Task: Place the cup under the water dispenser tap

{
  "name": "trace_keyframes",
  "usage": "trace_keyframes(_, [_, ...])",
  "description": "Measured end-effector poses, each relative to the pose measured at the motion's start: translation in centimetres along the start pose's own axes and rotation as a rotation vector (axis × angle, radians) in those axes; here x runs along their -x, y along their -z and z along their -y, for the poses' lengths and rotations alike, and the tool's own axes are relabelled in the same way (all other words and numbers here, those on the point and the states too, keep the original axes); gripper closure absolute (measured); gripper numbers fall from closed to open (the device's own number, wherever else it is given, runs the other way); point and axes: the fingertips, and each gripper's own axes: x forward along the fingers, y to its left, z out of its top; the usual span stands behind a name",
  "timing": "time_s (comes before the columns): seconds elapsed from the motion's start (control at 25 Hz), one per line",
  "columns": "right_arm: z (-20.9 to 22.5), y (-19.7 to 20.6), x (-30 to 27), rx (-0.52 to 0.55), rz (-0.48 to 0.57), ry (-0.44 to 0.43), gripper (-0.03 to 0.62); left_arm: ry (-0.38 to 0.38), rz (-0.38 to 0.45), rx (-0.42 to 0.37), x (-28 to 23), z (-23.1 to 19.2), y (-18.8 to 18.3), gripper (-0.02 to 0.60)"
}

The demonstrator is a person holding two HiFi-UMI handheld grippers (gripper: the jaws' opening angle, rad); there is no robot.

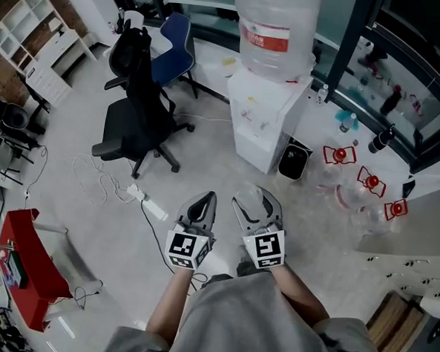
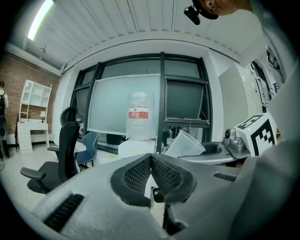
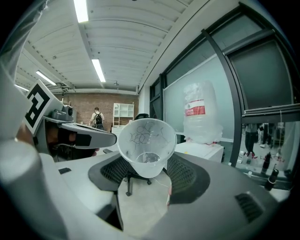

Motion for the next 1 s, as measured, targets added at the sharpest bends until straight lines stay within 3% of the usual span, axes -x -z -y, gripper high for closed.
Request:
trace_keyframes(0.56, [1.9, 0.8, -7.3, -0.021, -0.033, -0.018, 0.338, -0.012, -0.017, -0.011, -5.7, -5.9, -0.5, 0.572])
trace_keyframes(1.0, [1.4, 0.1, -16.1, -0.048, -0.055, 0.109, 0.338, 0.138, -0.049, -0.050, -10.1, -13.7, -1.0, 0.572])
